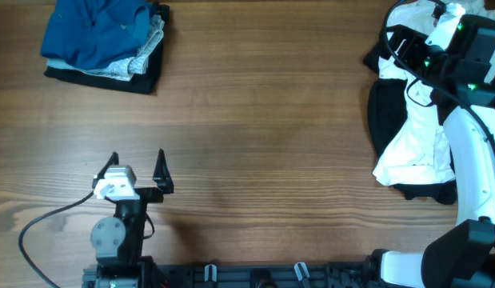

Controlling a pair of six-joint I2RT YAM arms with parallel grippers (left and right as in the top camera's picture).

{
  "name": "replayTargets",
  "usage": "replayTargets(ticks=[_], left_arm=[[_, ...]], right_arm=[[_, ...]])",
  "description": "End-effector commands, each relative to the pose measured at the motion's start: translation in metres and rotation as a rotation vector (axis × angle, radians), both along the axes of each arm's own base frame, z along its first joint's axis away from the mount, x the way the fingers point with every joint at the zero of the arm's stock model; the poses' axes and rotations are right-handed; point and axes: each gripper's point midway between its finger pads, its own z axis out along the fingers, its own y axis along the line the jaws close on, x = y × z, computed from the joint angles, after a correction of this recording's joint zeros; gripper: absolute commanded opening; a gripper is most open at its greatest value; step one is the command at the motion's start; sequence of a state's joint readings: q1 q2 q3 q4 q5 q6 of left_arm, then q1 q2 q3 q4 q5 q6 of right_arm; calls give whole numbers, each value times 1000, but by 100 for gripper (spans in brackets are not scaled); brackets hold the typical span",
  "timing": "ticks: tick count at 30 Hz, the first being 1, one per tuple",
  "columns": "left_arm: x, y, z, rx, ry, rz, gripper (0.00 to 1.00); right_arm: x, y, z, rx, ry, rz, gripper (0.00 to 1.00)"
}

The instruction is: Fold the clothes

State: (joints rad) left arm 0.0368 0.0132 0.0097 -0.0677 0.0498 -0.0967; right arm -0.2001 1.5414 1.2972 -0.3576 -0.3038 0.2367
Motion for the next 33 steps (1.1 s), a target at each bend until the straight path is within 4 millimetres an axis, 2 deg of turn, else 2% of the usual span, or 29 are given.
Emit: replayTargets(ticks=[1,26,28,30,31,33], left_arm=[[0,4,-2,-41,4,24,100],[0,4,-2,-41,6,23,100],[0,4,-2,-41,6,23,100],[0,4,-2,-41,6,23,100],[0,4,-2,-41,6,23,100],[0,4,-2,-41,6,23,100]], right_arm=[[2,0,-3,-2,3,14,100],[2,2,-1,-3,0,16,100],[-4,6,15,-10,-34,23,100],[-17,16,47,-62,-100,22,100],[-31,19,63,-121,-121,-2,100],[-53,29,83,-170,-157,-23,100]])
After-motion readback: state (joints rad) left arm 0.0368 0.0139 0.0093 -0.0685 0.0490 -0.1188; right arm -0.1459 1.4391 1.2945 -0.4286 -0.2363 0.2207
